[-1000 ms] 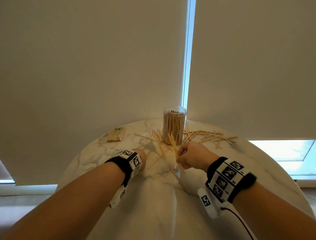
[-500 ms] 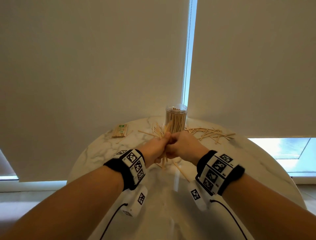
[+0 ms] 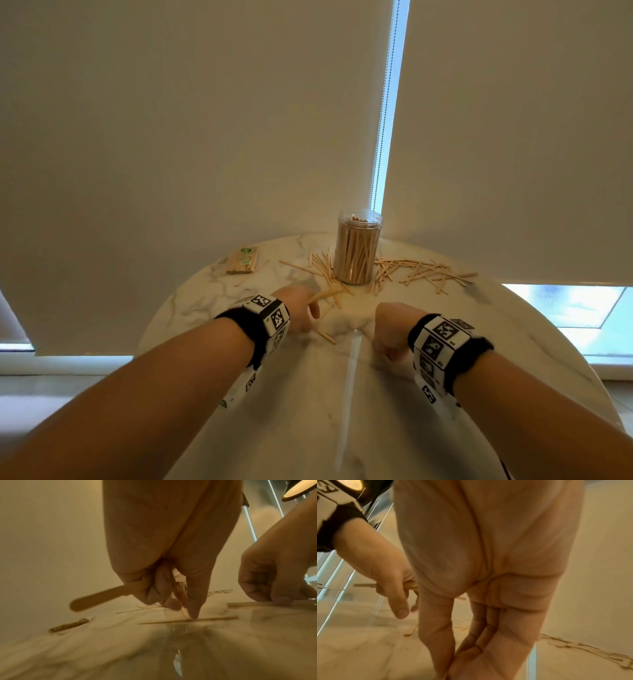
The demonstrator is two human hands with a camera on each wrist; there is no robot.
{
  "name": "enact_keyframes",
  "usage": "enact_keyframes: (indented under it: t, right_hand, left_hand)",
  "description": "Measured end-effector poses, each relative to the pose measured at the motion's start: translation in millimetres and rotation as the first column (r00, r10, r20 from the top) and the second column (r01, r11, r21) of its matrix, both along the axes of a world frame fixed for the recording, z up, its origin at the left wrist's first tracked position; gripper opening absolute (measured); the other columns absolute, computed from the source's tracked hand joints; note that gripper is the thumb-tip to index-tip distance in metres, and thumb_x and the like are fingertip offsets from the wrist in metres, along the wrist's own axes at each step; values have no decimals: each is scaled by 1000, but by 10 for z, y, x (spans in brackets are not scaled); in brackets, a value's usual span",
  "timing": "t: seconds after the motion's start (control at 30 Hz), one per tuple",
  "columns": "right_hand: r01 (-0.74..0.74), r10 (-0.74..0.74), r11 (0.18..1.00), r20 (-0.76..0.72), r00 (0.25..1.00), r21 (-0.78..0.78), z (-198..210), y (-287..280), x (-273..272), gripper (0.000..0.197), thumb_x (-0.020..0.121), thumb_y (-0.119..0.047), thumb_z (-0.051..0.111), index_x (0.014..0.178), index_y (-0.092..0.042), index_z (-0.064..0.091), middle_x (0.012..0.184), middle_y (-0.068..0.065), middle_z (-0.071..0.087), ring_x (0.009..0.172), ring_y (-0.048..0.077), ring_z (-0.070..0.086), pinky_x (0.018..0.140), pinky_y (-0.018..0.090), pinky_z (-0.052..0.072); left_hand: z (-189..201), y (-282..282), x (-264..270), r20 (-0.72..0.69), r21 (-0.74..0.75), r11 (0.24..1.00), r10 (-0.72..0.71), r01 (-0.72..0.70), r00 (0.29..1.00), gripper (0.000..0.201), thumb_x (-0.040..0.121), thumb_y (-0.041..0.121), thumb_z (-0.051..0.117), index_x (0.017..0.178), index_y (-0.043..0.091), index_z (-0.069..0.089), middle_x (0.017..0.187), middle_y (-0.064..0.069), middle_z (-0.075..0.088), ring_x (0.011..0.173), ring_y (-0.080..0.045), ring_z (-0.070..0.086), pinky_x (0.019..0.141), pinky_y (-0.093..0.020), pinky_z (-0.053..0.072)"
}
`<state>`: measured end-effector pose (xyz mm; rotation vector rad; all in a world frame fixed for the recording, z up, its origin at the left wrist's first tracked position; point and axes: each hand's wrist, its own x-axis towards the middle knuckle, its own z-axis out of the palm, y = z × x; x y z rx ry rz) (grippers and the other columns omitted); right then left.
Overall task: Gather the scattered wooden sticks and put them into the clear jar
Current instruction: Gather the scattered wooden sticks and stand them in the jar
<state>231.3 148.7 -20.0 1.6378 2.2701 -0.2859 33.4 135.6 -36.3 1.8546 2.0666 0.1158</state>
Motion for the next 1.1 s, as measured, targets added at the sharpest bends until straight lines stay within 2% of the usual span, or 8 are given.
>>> enact_keyframes:
  t: [0.1, 0.23, 0.33, 0.43, 0.63, 0.73, 0.8, 1.1]
  right_hand:
    - [68, -77, 995, -136, 988, -70, -31, 152, 39, 15, 90, -21, 63, 81, -10, 62, 79, 5, 66, 66, 17, 62, 66, 26, 54]
    - [174, -167, 985, -351, 921, -12, -53, 480, 49, 20, 92, -20, 58, 98, -3, 66, 78, 8, 72, 67, 22, 69, 73, 33, 60]
    - [142, -92, 985, -394, 915, 99, -32, 674, -86, 17, 91, -15, 57, 100, -3, 63, 96, 13, 72, 85, 26, 72, 75, 34, 61]
    - [73, 18, 968, -354, 935, 241, -4, 782, -336, 19, 93, -17, 55, 109, -9, 60, 105, 10, 66, 95, 26, 64, 76, 33, 54]
    - [-27, 73, 973, -189, 979, 231, -77, 942, -803, 25, 96, -17, 51, 116, -7, 63, 111, 10, 65, 101, 29, 65, 82, 34, 56]
    - [-33, 73, 969, -158, 985, 245, -204, 1039, -980, 27, 97, -24, 53, 113, -8, 68, 109, 7, 68, 99, 26, 67, 82, 33, 57]
    - [-68, 103, 962, -120, 987, 264, -245, 1069, -1054, 30, 99, -30, 52, 112, -8, 67, 110, 7, 67, 100, 26, 66, 81, 33, 53]
    - [-157, 185, 951, -84, 979, 267, -215, 984, -1099, 28, 102, -8, 43, 120, -1, 63, 118, 15, 66, 108, 32, 65, 86, 35, 52]
  left_hand:
    - [-125, 74, 60, -60, 0, 999, -35, 35, 998, 19, 85, 18, 71, 103, 24, 73, 105, 1, 69, 94, -17, 64, 74, -25, 48]
    - [-215, 71, 59, -186, 27, 998, -48, 54, 981, 23, 94, 21, 52, 108, 11, 68, 107, -8, 69, 98, -26, 65, 82, -33, 53]
    - [-225, 73, -42, -94, 37, 999, 18, -15, 995, 21, 97, 18, 50, 115, 10, 56, 114, -9, 64, 103, -27, 62, 85, -34, 50]
    - [-98, 175, -336, 57, 118, 976, 177, -183, 983, 21, 94, 10, 52, 115, 9, 53, 117, -10, 64, 106, -28, 62, 92, -39, 51]
    - [120, 546, -900, -7, 150, 930, 341, -336, 940, 33, 105, 15, 37, 124, -4, 57, 127, -23, 60, 114, -36, 60, 89, -37, 49]
    - [62, 758, -1064, -68, 247, 893, 402, -375, 913, 43, 104, 37, 40, 128, 3, 50, 126, -18, 59, 112, -36, 58, 90, -39, 46]
    - [-26, 867, -1155, -122, 254, 887, 426, -387, 897, 38, 100, 35, 46, 123, 6, 52, 119, -15, 63, 106, -35, 61, 90, -40, 50]
    - [-114, 858, -1175, -448, 103, 964, 263, -243, 854, 41, 100, 15, 46, 139, 2, 49, 141, -16, 53, 128, -30, 51, 106, -34, 41]
